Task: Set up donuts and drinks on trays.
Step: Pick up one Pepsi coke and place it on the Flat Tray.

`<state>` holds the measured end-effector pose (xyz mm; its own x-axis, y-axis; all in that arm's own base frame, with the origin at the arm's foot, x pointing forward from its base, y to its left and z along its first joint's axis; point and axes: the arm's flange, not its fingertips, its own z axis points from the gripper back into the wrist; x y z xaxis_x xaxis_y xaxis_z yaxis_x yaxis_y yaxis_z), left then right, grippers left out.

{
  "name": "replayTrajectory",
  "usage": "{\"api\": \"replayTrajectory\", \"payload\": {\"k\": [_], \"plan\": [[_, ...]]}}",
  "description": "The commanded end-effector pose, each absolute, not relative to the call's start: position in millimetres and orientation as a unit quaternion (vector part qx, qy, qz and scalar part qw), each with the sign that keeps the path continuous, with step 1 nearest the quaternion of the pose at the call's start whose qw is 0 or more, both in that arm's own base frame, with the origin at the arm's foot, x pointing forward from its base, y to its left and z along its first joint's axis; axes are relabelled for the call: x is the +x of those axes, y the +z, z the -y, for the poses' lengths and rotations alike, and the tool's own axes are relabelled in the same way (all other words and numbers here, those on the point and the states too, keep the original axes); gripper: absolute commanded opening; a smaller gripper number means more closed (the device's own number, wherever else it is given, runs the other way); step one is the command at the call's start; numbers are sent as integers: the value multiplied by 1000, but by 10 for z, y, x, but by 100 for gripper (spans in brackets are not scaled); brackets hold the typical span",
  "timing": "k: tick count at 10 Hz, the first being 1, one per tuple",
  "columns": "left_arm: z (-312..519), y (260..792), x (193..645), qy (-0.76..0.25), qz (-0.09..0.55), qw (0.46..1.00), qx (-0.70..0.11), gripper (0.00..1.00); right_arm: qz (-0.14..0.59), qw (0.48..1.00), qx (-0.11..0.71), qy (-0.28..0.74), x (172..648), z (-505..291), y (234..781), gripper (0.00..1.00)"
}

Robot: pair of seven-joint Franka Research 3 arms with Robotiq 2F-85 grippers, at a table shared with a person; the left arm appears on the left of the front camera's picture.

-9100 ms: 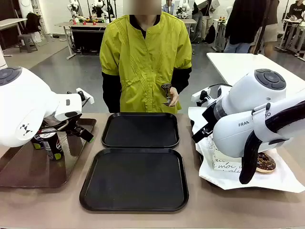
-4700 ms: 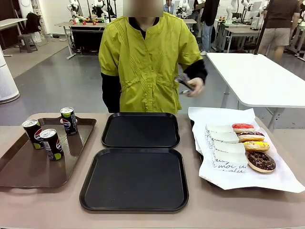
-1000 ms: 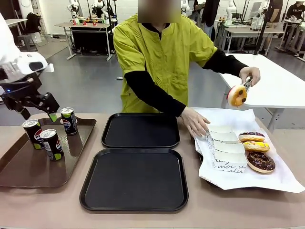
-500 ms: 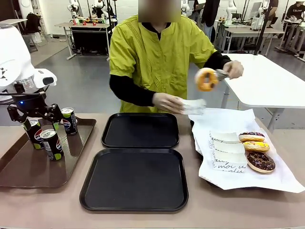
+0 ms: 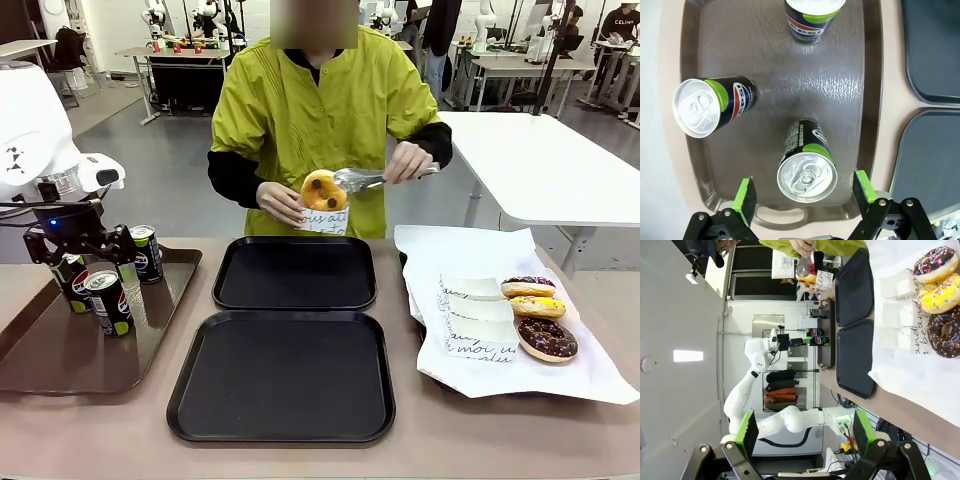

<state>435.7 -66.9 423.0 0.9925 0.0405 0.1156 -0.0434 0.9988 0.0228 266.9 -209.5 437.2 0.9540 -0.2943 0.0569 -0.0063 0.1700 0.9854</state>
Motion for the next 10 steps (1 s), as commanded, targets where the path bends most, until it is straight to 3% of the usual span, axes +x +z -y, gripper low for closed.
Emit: {"api": "replayTrajectory", "payload": {"k": [1,10], "plan": [[670,4183,4399,13,49,999,5,100,125,750,643,-95,2674,2090,4363,100],[661,3807,4609,10,29,999,-18,100,125,750,643,-95,2674,2090,4363,100]]}}
